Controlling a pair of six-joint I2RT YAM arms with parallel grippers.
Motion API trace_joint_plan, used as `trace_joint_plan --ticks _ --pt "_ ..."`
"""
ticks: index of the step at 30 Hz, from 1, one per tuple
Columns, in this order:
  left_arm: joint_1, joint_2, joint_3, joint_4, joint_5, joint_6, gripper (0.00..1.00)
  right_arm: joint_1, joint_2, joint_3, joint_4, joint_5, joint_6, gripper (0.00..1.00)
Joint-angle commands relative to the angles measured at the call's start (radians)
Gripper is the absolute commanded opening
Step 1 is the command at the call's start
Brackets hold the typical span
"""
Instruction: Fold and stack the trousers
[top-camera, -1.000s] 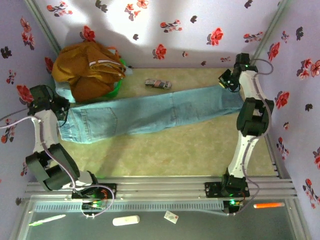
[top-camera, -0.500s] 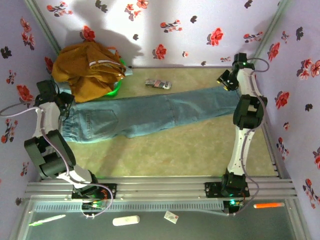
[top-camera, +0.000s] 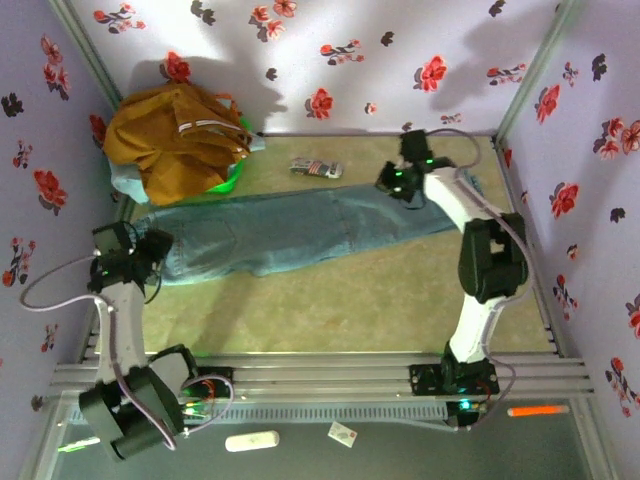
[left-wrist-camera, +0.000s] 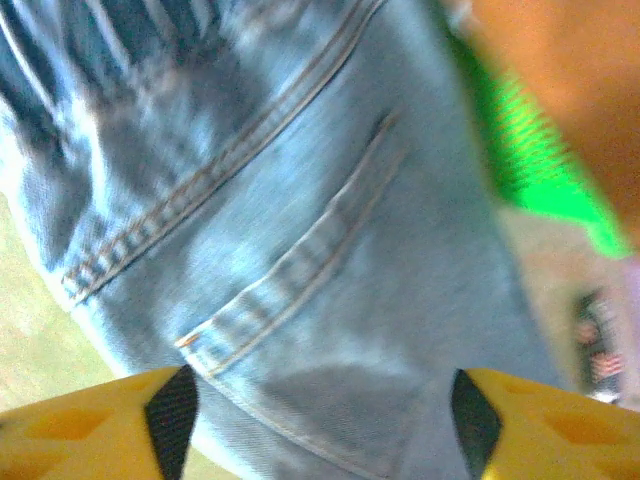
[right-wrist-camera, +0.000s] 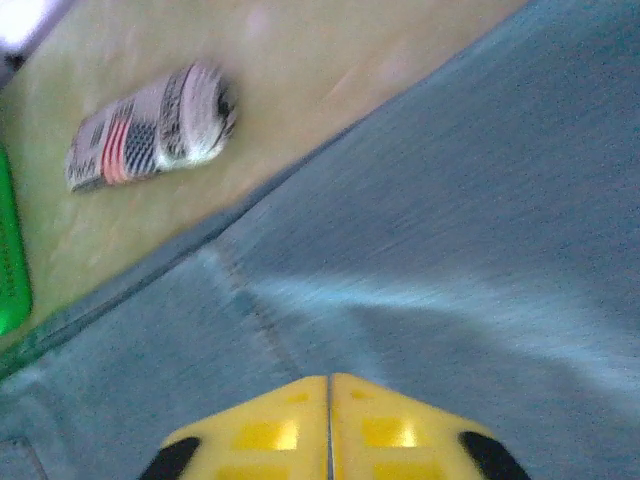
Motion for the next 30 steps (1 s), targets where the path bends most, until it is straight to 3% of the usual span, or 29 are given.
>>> trace_joint_plan --ticks 1,3,7,11,16,22,25,30 --pt "-0.047 0.122 -0.025 0.166 0.076 -0.033 0.61 0.057 0.114 0.014 0.068 -0.022 0.055 0.0" --pt "-0.07 0.215 -0.018 0.243 0.076 -0.051 0.56 0.069 0.158 0.011 0.08 -0.028 0.078 0.0" --pt "-0.069 0.358 -0.009 0.357 0.064 -0.087 0.53 0.068 0.18 -0.05 0.072 -0.018 0.09 0.0" --pt "-0.041 0.398 -0.047 0.365 0.035 -0.138 0.46 0.056 0.14 -0.157 0.057 0.003 0.085 0.0" --pt "0.059 0.277 -0.188 0.296 0.0 -0.183 0.45 0.03 0.054 -0.318 0.058 -0.02 0.055 0.0" --pt "0.136 -0.034 -0.259 0.051 -0.007 -0.127 0.45 0.028 -0.059 -0.448 0.051 -0.061 0.021 0.0" --pt "0.167 -0.128 -0.241 -0.04 0.017 -0.094 0.46 0.02 -0.099 -0.457 0.041 -0.087 0.014 0.06" --pt "0.162 -0.101 -0.119 -0.071 0.108 -0.041 0.47 -0.023 -0.179 -0.373 -0.053 -0.056 -0.029 0.23"
